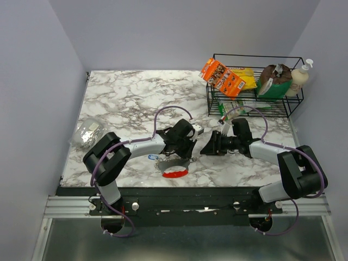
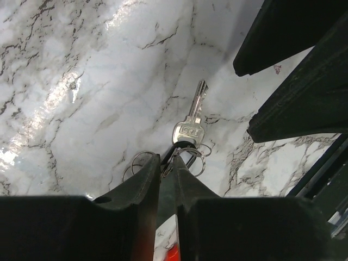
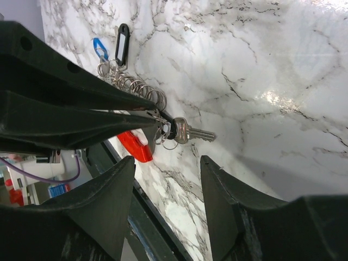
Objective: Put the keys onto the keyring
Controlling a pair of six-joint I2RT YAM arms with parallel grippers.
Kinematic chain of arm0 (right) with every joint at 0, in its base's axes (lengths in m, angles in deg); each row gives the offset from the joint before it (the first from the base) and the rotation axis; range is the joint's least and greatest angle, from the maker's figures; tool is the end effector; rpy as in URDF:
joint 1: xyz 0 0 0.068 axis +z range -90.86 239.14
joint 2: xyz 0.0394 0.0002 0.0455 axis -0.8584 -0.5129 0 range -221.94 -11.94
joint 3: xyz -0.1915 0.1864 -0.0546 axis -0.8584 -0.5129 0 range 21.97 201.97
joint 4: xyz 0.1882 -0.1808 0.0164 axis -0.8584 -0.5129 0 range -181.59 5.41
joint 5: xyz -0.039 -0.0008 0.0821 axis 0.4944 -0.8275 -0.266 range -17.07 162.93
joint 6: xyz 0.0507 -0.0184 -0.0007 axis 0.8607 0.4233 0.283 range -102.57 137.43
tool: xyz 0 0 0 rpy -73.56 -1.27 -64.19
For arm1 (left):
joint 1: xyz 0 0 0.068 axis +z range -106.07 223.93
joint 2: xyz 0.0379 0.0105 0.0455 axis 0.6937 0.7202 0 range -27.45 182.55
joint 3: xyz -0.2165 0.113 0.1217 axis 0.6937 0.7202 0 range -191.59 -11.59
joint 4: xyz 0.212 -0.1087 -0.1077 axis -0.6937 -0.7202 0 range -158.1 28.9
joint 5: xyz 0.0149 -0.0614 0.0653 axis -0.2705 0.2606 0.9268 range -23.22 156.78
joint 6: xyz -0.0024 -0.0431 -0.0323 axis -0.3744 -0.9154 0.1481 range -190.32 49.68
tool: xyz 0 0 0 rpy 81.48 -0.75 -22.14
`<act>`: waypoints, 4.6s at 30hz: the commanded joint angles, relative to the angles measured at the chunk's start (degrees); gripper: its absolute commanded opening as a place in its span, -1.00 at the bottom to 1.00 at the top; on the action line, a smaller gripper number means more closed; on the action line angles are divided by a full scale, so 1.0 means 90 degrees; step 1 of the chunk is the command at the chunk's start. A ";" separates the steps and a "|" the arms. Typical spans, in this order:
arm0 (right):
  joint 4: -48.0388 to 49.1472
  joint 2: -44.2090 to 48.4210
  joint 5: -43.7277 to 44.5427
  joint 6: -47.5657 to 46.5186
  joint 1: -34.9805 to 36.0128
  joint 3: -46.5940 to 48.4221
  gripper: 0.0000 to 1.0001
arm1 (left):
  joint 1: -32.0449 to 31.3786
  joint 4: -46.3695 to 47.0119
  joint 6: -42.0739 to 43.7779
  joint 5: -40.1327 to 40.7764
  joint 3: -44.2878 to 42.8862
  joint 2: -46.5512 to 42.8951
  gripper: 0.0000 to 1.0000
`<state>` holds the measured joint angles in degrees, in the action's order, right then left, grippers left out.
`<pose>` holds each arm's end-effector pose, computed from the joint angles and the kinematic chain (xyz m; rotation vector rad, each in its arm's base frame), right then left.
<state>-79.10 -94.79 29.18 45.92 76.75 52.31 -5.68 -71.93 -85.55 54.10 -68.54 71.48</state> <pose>0.2326 0.0998 0.1445 -0.1530 2.4693 1.2797 0.2201 -0.2709 0.1685 0.8670 2.4712 -0.7175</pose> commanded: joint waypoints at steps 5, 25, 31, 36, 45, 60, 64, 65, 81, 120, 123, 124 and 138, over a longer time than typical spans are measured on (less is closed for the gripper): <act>0.0083 0.0201 0.0017 -0.0041 -0.0023 -0.0081 0.21 | 0.0014 0.0158 0.0148 -0.0348 0.0038 0.0052 -1.00; 0.0044 0.2827 -0.0470 -0.0851 -0.0013 -0.0091 0.71 | 0.0111 -0.0203 0.0559 -0.1344 -0.0274 -0.1480 -1.00; 0.0082 0.3043 -0.1008 -0.0822 -0.0013 0.0085 0.71 | 0.0150 -0.0232 0.0559 -0.1618 -0.0342 -0.1900 -1.00; 0.0092 0.2878 -0.0941 -0.0803 -0.0023 0.0036 0.70 | 0.0180 0.0089 0.0208 -0.1501 -0.0206 -0.1852 -1.00; -0.0093 0.2546 -0.0188 -0.0646 -0.0013 -0.0061 0.70 | 0.0189 0.0851 -0.0594 -0.1305 -0.0039 -0.0867 -1.00; 0.0492 0.2965 -0.0969 -0.0549 -0.0013 -0.0130 0.43 | 0.0306 0.1164 -0.0505 -0.1988 0.0282 -0.1920 -1.00; 0.0883 0.3102 -0.1339 -0.0217 -0.0013 -0.0042 0.37 | 0.0307 0.1388 -0.0672 -0.2193 0.0419 -0.2261 -1.00; 0.1086 0.3121 -0.1427 -0.0033 -0.0013 -0.0052 0.36 | 0.0307 0.1486 -0.0720 -0.2223 0.0477 -0.2301 -1.00; 0.1313 0.3239 -0.2258 0.0125 -0.0013 0.0017 0.36 | 0.0297 0.3595 -0.0486 -0.2203 0.1972 -0.3629 -1.00; 0.1557 0.2633 -0.2014 0.0018 0.0612 0.0036 -0.20 | 0.0297 0.4114 -0.0926 -0.2467 0.1982 -0.3581 -1.00; 0.1557 0.2633 -0.1985 0.0037 0.0612 0.0017 -0.40 | 0.0287 0.4104 -0.0935 -0.2487 0.1991 -0.3590 -1.00; 0.1548 0.2623 -0.1985 0.0028 0.0612 0.0026 -0.44 | 0.0297 0.4104 -0.0935 -0.2467 0.1992 -0.3610 -1.00; 0.1128 0.2496 -0.1595 -0.0167 0.0612 0.0133 -0.20 | 0.0297 0.3889 -0.0867 -0.2253 0.2089 -0.3522 -1.00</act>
<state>-66.35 -71.95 11.94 46.10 82.04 51.64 -3.01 -37.64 -93.77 32.92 -49.61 39.90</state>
